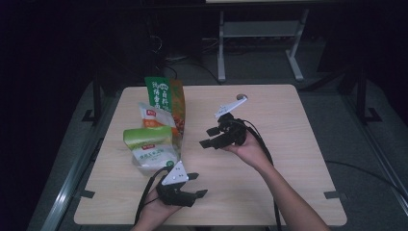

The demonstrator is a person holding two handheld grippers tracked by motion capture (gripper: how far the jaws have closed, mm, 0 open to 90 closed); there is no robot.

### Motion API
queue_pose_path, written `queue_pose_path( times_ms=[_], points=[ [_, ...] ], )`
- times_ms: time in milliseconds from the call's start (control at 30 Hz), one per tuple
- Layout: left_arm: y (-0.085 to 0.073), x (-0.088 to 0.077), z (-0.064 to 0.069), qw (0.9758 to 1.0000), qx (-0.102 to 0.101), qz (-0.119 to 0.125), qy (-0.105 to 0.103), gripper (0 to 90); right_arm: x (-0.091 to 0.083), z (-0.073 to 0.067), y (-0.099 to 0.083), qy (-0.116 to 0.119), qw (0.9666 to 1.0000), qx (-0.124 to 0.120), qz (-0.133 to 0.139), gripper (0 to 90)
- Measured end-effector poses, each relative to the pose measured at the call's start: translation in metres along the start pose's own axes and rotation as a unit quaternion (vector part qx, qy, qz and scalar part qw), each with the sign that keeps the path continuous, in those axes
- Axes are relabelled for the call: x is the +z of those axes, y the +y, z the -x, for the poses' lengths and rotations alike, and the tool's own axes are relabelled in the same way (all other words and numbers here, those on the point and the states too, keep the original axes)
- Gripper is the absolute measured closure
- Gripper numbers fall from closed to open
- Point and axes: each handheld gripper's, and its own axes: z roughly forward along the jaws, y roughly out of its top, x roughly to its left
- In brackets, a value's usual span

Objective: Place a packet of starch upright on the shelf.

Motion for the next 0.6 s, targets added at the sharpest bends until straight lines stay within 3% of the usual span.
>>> queue_pose_path(
  times_ms=[600],
  points=[
    [-0.001,-0.003,-0.002,1.0000,-0.009,0.002,0.002,36.9,-0.021,0.017,-0.016,-0.030,0.9991,0.018,-0.022,32.0]
  ],
)
